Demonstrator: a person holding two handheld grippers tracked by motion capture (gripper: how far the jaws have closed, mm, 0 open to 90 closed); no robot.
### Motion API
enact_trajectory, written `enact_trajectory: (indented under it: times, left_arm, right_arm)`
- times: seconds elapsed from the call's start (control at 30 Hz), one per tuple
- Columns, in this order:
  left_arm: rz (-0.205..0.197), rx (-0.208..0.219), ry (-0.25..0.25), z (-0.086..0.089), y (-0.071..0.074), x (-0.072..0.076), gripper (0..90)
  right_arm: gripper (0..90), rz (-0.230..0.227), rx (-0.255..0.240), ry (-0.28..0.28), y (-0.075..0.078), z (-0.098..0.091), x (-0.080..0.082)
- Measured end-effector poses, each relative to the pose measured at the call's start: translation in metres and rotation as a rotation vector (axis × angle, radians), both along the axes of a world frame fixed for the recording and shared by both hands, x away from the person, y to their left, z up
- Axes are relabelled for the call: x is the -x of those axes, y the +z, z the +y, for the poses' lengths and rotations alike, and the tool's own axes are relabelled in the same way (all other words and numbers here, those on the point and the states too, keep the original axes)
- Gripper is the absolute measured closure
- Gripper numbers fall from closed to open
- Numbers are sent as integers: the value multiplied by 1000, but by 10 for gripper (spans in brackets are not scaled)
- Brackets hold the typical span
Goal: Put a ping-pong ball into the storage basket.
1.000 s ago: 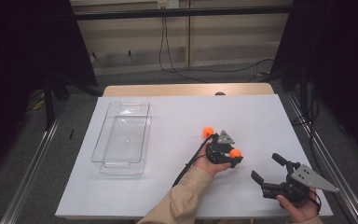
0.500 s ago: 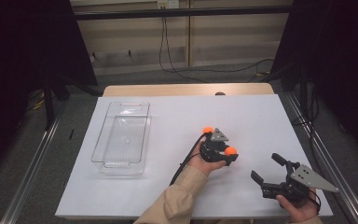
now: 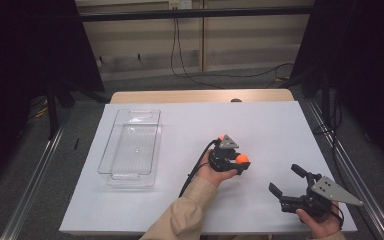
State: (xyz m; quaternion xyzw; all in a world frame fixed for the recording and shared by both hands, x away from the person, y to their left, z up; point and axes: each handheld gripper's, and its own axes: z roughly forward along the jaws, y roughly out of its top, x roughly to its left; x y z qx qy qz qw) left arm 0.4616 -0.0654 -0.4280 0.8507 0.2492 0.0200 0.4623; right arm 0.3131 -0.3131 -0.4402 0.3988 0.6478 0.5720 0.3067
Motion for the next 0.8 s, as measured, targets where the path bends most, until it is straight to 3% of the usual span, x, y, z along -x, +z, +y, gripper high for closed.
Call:
enact_trajectory:
  times: [0.2,0.33,0.8]
  left_arm:
    - [2,20,9,4,1,-1,512]
    - [3,6,23,9,3,-1,512]
    - [-1,17,46,22,9,-2,512]
  right_arm:
    - [13,3,2,-4,0,0,0]
    - [13,2,2,-3,0,0,0]
    - [13,6,5,0,-1,0,-2]
